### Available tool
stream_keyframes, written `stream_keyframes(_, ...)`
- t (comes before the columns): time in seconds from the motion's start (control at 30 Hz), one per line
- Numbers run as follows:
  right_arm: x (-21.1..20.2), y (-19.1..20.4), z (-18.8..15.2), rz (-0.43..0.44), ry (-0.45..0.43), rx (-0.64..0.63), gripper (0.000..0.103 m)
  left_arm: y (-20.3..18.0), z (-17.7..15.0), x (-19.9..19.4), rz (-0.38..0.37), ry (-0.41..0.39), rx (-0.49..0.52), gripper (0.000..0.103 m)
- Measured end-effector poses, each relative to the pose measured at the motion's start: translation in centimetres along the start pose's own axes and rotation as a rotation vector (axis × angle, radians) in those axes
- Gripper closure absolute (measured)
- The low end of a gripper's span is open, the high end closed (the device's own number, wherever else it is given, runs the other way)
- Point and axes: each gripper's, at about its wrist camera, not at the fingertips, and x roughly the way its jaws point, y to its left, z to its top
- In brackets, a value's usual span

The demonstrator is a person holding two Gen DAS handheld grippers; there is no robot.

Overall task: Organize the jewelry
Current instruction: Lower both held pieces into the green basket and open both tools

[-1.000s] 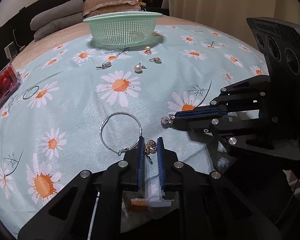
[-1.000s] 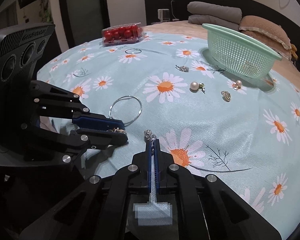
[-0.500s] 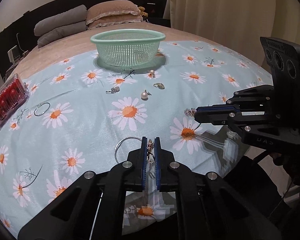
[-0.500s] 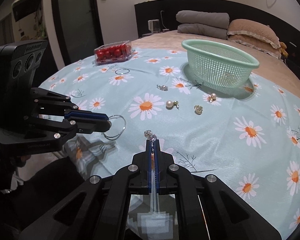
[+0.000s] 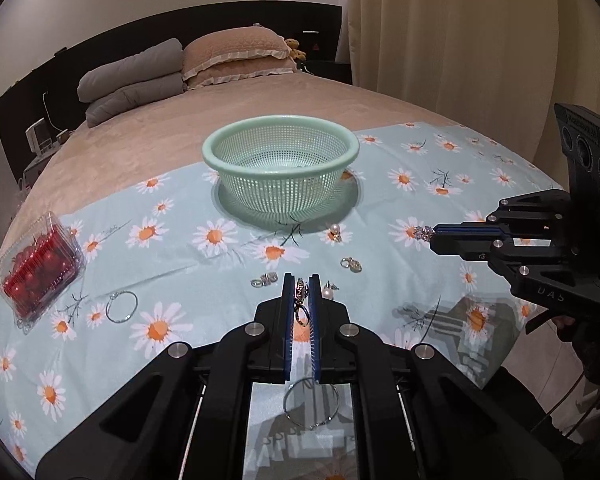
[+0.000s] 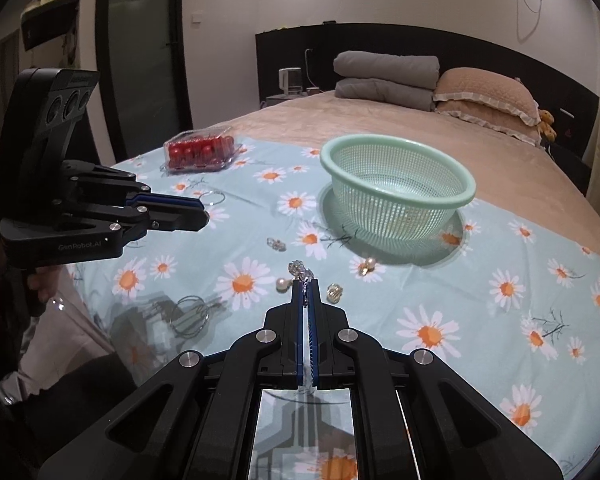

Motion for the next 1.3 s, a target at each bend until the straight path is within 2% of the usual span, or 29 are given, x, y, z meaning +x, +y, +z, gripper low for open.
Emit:
stream_keyframes(0.33, 0.7, -2.8, 4.5, -0.059, -0.036, -0.001, 0.1, 1.1, 5.5, 1.5, -0.007, -0.047, 0.004, 0.096)
stream_keyframes(0.7, 4.6, -7.1, 8.5, -0.077, -0.06, 0.027, 0.1, 2.1, 10.1, 6.0, -0.022, -0.05, 0.024, 0.096)
stream_keyframes(0.97, 8.8, -10.5, 8.5, -0.089, -0.052, 0.063, 0.1, 3.6, 12.3, 11.1, -0.027, -0.029, 0.02, 0.096)
stream_keyframes(1.17, 11.3, -11.8, 8.1, -0.08, -0.037, 0.086, 0.1, 4.5, 12.4, 14.6, -0.026, 0.012, 0.008, 0.096)
stream_keyframes(1.3, 11.5, -11.9, 7.8, -0.09, -0.041, 0.092, 0.097, 4.9, 12.2, 15.2, -0.005, 0.013, 0.0, 0.092)
